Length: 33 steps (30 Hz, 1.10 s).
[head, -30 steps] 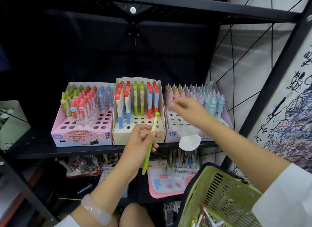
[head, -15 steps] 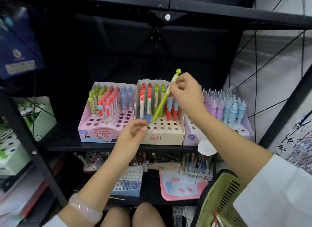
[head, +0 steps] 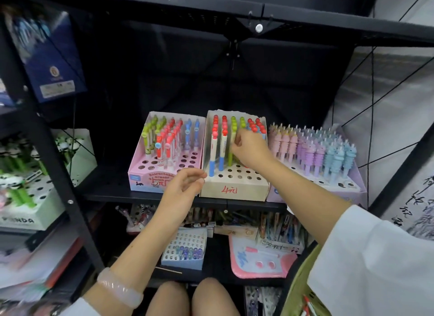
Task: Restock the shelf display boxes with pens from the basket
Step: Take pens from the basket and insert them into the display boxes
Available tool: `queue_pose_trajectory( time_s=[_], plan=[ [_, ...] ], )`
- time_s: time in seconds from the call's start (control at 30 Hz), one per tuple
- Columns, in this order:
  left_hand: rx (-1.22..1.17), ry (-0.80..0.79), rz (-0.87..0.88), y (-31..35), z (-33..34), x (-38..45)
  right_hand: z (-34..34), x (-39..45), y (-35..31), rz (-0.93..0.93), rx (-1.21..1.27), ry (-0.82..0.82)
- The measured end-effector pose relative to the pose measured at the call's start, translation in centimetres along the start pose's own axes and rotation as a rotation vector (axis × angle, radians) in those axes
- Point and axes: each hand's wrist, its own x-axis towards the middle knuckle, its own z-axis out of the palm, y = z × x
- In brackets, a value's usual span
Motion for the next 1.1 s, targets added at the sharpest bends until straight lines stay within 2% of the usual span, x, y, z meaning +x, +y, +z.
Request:
queue_pose_trajectory(
  time_s=[0.13,0.27,0.4,0.47,0.57,0.73,0.8,0.93,1.03,1.1],
  plan=[
    [-0.012,-0.076,0.002,-0.4,1.0,-1.1,0.0,-2.0,1.2,0.052,0.046,-0.042],
    [-0.047,-0.174,-0.068,-1.1,3.6,-2.5,-2.2,-6.2,3.6,0.029,0.257,-0.165],
    [0.009,-0.392,-0.146,-2.7,9.2,-5.1,-3.5,-12.8,8.3,0.067,0.28,-0.33],
    [0.039,-0.526,-0.18,-3.8,12.3,-6.7,-3.3,-16.6,11.9,0.111,0.165,-0.437],
    [0.092,-0.7,-0.213,-5.5,16.1,-8.7,-2.0,-22.5,18.2,0.216,-0.133,-0.664],
    [0.22,-0.846,-0.255,-8.2,19.3,-10.6,1.5,-32.3,27.5,0.458,-0.289,-1.058],
    [0.259,-0.87,-0.254,-8.9,20.0,-11.0,2.6,-35.4,30.2,0.526,-0.336,-1.091],
    [0.268,-0.891,-0.266,-9.9,20.8,-11.4,3.9,-40.3,33.7,0.607,-0.386,-1.004],
    [0.269,-0.886,-0.281,-10.5,21.2,-11.5,4.9,-42.9,34.6,0.597,-0.477,-0.901],
    [0.278,-0.88,-0.28,-10.8,21.3,-11.5,5.5,-43.9,34.7,0.556,-0.455,-0.948]
  ],
)
